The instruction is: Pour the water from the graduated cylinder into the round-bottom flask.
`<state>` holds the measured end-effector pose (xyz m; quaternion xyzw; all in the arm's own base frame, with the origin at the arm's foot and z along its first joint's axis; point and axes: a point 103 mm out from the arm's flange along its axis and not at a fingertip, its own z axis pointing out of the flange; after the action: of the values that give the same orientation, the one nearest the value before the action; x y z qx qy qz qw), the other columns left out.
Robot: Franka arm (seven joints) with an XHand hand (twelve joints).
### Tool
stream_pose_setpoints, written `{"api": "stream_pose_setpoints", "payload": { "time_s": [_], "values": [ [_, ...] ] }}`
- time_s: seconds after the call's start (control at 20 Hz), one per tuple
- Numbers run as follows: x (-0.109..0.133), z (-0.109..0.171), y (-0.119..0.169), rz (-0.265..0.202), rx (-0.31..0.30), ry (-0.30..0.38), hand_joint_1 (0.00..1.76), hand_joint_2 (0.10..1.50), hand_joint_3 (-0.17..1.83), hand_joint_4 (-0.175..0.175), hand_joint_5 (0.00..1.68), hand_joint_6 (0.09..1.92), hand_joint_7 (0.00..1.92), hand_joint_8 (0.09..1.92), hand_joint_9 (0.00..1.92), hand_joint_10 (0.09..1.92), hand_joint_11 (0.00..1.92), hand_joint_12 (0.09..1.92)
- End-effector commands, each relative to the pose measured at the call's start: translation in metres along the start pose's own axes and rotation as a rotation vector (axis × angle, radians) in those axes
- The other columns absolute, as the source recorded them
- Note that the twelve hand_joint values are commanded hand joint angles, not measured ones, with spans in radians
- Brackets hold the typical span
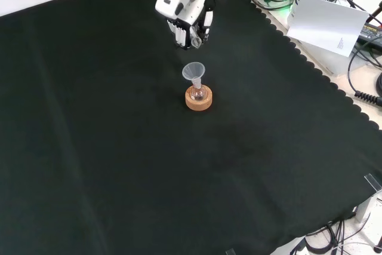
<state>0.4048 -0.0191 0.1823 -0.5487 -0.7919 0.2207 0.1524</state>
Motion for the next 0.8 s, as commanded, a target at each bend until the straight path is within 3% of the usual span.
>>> {"api": "stream_pose_setpoints", "payload": {
  "time_s": [0.05, 0.8],
  "values": [
    [0.015, -0.009, 0.006, 0.013, 0.060, -0.080, 1.27, 1.10, 0.00, -0.175, 1.01, 0.96, 1.04, 0.94, 1.47, 0.09, 1.34, 0.69],
    [0.018, -0.025, 0.015, 0.085, 0.125, -0.168, 1.26, 1.10, 0.00, -0.175, 1.00, 0.97, 1.03, 0.95, 1.47, 0.09, 1.34, 0.68]
  ]
}}
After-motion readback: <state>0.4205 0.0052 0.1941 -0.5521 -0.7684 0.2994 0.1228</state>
